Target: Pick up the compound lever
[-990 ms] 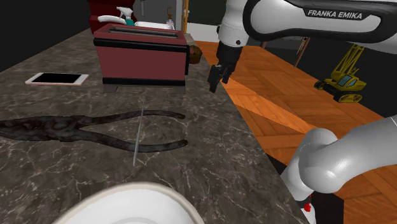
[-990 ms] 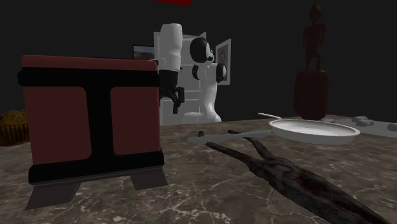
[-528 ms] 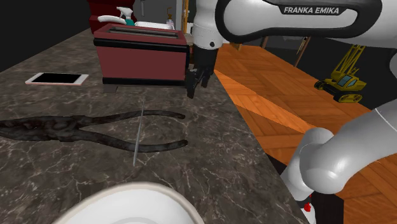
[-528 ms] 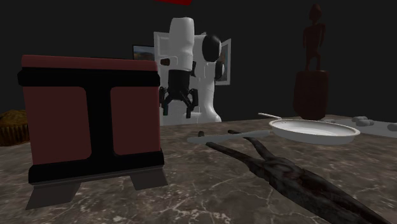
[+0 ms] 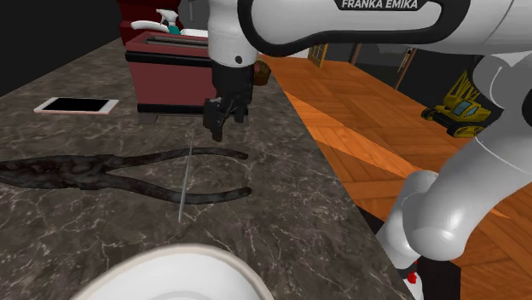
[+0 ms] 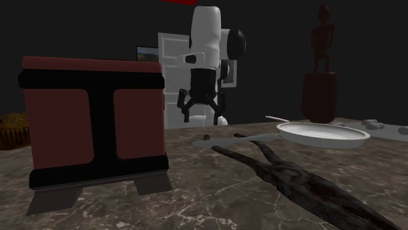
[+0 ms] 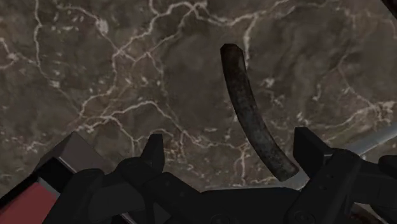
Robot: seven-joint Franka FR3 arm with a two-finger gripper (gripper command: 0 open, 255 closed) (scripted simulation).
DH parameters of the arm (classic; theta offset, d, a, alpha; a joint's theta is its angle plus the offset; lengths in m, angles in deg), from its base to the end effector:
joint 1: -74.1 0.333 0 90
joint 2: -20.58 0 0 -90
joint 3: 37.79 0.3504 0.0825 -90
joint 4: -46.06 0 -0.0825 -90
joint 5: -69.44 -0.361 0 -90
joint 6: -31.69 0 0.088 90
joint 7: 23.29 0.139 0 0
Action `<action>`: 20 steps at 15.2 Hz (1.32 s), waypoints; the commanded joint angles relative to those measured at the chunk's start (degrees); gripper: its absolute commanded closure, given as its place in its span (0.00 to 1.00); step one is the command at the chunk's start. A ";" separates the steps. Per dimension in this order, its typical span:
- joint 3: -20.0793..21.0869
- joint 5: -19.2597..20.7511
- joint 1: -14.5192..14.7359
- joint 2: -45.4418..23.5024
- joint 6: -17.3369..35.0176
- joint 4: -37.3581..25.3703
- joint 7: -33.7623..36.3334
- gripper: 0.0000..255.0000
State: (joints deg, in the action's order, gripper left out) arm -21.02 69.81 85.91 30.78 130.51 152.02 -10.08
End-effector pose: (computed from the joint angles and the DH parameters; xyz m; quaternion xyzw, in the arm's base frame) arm 0.4198 0.2410 0.6003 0.9905 0.1325 0.0317 0.0187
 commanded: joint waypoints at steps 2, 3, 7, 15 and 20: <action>2.43 1.26 1.50 -5.76 -0.51 -5.69 2.14 0.00; 3.16 1.77 2.06 -7.61 -0.88 -7.70 2.80 0.00; 5.83 4.39 4.79 -15.45 -2.91 -16.53 5.42 0.00; 9.06 11.82 14.19 -34.15 -10.83 -40.66 9.55 0.00; 9.08 11.89 14.28 -34.49 -7.86 -37.90 9.82 0.00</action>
State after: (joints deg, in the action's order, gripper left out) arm -11.99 81.87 100.43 -4.16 121.70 112.75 -0.32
